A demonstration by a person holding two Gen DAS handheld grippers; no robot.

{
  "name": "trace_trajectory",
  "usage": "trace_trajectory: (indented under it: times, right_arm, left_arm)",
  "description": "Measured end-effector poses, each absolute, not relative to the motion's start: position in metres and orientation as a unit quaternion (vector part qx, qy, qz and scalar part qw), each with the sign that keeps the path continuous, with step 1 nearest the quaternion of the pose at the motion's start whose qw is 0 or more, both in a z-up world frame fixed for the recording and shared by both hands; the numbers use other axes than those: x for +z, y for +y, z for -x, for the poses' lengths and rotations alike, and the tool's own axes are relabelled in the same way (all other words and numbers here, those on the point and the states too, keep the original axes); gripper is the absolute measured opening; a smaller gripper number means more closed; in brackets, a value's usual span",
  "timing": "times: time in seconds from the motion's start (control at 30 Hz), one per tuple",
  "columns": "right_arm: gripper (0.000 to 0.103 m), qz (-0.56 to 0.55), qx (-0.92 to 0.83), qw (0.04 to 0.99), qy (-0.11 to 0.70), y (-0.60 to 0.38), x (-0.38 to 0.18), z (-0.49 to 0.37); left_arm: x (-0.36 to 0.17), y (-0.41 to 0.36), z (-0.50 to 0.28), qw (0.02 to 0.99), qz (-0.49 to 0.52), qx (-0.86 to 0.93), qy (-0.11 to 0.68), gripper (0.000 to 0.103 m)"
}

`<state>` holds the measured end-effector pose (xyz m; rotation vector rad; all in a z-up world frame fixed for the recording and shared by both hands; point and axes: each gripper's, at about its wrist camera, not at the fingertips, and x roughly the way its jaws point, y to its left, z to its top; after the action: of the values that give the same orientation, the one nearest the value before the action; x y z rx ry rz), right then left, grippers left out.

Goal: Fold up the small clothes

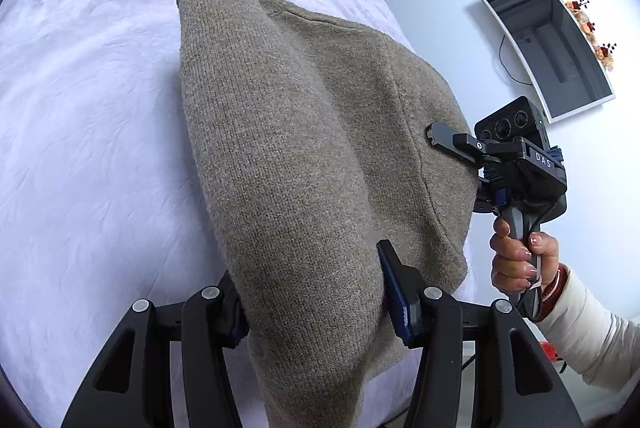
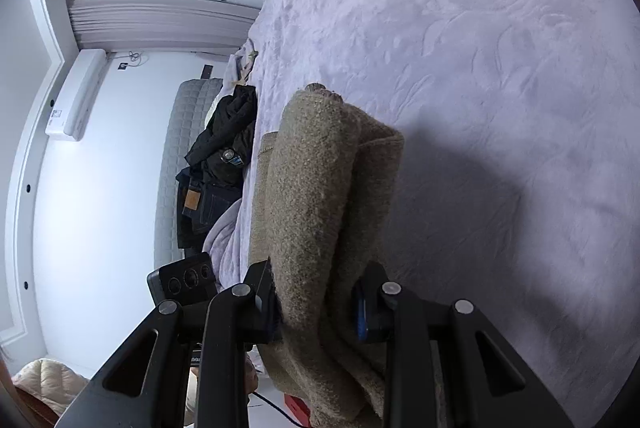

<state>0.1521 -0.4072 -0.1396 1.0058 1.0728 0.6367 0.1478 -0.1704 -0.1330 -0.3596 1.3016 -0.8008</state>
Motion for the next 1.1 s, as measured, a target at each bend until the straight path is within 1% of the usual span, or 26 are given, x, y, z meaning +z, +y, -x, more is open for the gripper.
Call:
trace_trajectory:
  times: [0.17, 0.3, 0.43, 0.57, 0.63, 0.67, 0.73, 0.77, 0.8, 0.87, 0.9, 1.0, 1.03, 1.07, 1.1]
  right_arm:
    - [0.03, -0.454, 0.294, 0.686, 0.487, -0.369, -0.128, -0.122]
    - [0.03, -0.458, 0.304, 0.676, 0.491, -0.334, -0.132, -0.104]
    - [0.03, -0.46, 0.304, 0.665, 0.504, -0.306, -0.157, -0.1]
    - [0.03, -0.447, 0.286, 0.661, 0.53, -0.288, -0.191, -0.105]
    - [0.03, -0.439, 0.257, 0.672, 0.539, -0.291, -0.206, -0.106]
    - [0.033, -0.431, 0.238, 0.679, 0.545, -0.295, -0.209, -0.107]
    - [0.041, -0.397, 0.197, 0.694, 0.567, -0.299, -0.212, -0.111]
    - [0.052, -0.377, 0.184, 0.702, 0.575, -0.299, -0.21, -0.11]
    - [0.056, -0.358, 0.173, 0.711, 0.58, -0.299, -0.205, -0.107]
    - [0.056, -0.338, 0.164, 0.719, 0.585, -0.301, -0.194, -0.1]
    - [0.056, -0.33, 0.158, 0.723, 0.586, -0.301, -0.187, -0.094]
    - [0.056, -0.332, 0.158, 0.731, 0.575, -0.302, -0.166, -0.069]
    - [0.056, -0.34, 0.161, 0.729, 0.572, -0.302, -0.16, -0.061]
    - [0.056, -0.35, 0.166, 0.726, 0.569, -0.303, -0.158, -0.053]
    - [0.056, -0.362, 0.172, 0.719, 0.568, -0.301, -0.157, -0.044]
  left_arm:
    - [-0.128, -0.157, -0.14, 0.711, 0.149, -0.353, 0.59, 0.055]
    - [-0.126, -0.132, -0.118, 0.715, 0.14, -0.34, 0.594, 0.055]
    - [-0.145, -0.112, -0.1, 0.719, 0.133, -0.313, 0.606, 0.055]
    - [-0.179, -0.09, -0.094, 0.726, 0.108, -0.259, 0.628, 0.056]
    - [-0.189, -0.079, -0.092, 0.723, 0.128, -0.249, 0.631, 0.059]
    - [-0.188, -0.076, -0.091, 0.724, 0.139, -0.247, 0.629, 0.059]
    - [-0.182, -0.072, -0.087, 0.729, 0.135, -0.24, 0.626, 0.064]
    - [-0.181, -0.06, -0.082, 0.733, 0.127, -0.236, 0.625, 0.064]
    - [-0.177, -0.057, -0.077, 0.736, 0.118, -0.231, 0.626, 0.064]
    - [-0.169, -0.062, -0.075, 0.743, 0.102, -0.214, 0.626, 0.072]
    - [-0.165, -0.06, -0.072, 0.752, 0.087, -0.199, 0.622, 0.082]
    - [-0.15, -0.06, -0.072, 0.775, 0.062, -0.172, 0.605, 0.085]
    - [-0.146, -0.057, -0.072, 0.779, 0.06, -0.162, 0.602, 0.097]
    - [-0.143, -0.055, -0.072, 0.783, 0.059, -0.154, 0.6, 0.103]
    - [-0.142, -0.049, -0.074, 0.789, 0.057, -0.146, 0.594, 0.103]
